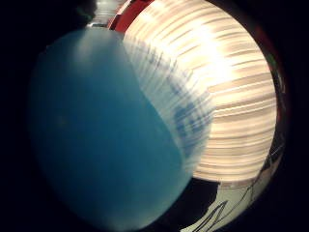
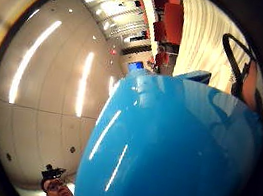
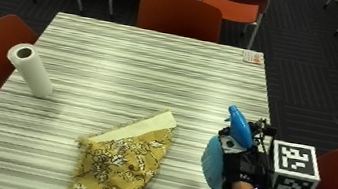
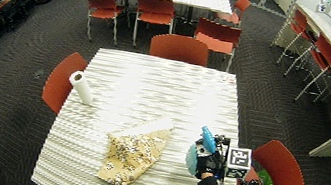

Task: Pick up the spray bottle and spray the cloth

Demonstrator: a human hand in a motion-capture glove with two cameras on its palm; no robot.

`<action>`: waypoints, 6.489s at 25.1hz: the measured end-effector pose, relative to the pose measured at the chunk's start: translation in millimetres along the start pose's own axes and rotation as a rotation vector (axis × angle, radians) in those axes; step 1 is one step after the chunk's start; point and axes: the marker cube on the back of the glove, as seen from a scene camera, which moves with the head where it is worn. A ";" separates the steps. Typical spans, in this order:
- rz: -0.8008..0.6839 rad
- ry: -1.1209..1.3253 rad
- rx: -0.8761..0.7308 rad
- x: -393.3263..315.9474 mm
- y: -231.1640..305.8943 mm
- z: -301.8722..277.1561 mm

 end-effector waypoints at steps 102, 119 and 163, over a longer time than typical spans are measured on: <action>0.012 -0.125 0.177 -49.4 45.2 125.9; -0.052 -0.076 0.143 -66.6 -2.8 170.1; -0.105 0.258 -0.220 67.9 68.4 226.8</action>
